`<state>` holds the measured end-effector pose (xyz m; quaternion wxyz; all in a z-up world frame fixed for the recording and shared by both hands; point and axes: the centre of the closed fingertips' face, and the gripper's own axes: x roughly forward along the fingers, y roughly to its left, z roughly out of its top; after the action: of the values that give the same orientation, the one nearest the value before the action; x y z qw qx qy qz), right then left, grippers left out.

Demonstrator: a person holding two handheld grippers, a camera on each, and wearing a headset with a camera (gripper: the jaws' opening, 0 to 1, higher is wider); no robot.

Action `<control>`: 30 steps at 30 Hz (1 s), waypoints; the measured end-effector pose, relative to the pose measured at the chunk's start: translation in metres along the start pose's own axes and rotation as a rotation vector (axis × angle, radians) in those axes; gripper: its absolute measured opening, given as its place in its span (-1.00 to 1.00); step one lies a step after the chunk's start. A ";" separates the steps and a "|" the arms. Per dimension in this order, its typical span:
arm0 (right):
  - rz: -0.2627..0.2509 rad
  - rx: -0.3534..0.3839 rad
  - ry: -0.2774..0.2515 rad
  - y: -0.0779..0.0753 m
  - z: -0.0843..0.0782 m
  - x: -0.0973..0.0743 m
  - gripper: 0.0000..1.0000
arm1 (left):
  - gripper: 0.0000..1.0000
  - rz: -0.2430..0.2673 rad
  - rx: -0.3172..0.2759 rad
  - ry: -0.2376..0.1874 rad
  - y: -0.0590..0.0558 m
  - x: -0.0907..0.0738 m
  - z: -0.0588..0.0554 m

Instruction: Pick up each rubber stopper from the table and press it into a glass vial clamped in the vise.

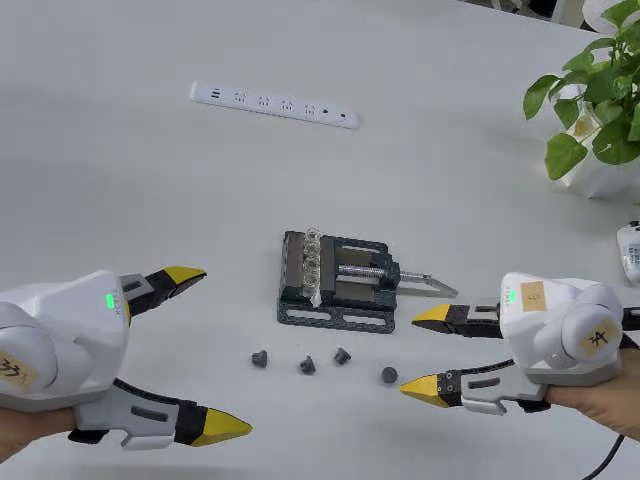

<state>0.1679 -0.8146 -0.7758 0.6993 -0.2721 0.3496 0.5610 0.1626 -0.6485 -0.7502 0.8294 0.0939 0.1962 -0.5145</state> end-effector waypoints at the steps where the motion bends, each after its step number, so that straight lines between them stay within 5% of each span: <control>1: 0.005 -0.010 0.008 0.000 -0.001 0.002 -0.23 | 0.98 0.001 -0.001 0.000 0.000 0.000 0.000; 6: 0.029 -0.045 0.100 0.000 -0.019 0.011 -0.36 | 0.98 0.003 -0.005 -0.001 0.002 0.000 -0.002; 30: 0.069 -0.197 0.260 0.003 -0.039 0.040 -0.73 | 0.96 0.004 -0.025 -0.012 0.004 0.003 -0.007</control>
<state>0.1629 -0.8203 -0.8310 0.5984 -0.3974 0.3895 0.5764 0.1660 -0.6461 -0.7579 0.8327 0.0808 0.1972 -0.5111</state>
